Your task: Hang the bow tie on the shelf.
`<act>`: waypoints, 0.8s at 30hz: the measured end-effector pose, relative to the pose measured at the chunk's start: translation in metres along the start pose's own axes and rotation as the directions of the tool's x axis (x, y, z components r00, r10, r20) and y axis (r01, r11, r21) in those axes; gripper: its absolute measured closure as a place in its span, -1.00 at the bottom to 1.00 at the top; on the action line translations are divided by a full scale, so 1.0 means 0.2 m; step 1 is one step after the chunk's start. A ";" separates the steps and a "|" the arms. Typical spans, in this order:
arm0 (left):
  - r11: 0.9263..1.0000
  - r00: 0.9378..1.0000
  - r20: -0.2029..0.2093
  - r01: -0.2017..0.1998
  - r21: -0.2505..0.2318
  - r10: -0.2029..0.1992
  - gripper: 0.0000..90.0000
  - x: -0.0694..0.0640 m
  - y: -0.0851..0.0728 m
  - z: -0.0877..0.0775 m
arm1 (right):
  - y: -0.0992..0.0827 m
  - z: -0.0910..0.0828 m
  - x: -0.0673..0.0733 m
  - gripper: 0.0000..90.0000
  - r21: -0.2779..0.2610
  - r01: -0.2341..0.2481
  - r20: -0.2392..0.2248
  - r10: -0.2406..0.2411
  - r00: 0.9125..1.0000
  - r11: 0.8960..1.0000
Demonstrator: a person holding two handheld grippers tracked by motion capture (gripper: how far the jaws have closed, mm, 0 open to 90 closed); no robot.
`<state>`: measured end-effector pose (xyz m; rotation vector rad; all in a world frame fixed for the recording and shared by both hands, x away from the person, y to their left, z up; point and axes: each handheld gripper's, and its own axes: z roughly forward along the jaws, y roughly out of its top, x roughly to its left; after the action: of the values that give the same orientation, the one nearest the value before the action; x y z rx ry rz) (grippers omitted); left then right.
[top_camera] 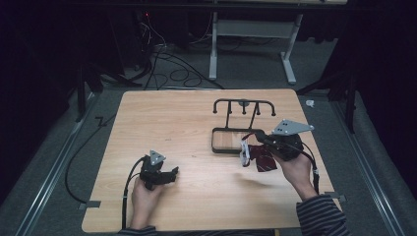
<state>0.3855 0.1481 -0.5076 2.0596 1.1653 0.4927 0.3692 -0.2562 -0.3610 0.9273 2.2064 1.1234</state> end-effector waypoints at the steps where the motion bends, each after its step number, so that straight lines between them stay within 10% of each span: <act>1: 1.000 1.000 -0.001 0.000 -0.001 0.000 -0.51 0.00 0.00 0.00 | 0.01 0.01 0.00 1.00 0.002 -0.004 -0.004 0.004 1.000 1.000; 24: 1.000 1.000 0.000 0.000 0.000 0.000 -0.51 0.00 0.00 0.00 | 0.07 0.07 -0.02 1.00 -0.007 -0.006 -0.013 0.006 1.000 1.000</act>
<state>0.3854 0.1481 -0.5076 2.0594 1.1654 0.4928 0.3855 -0.2470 -0.3562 0.9268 2.2103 1.1420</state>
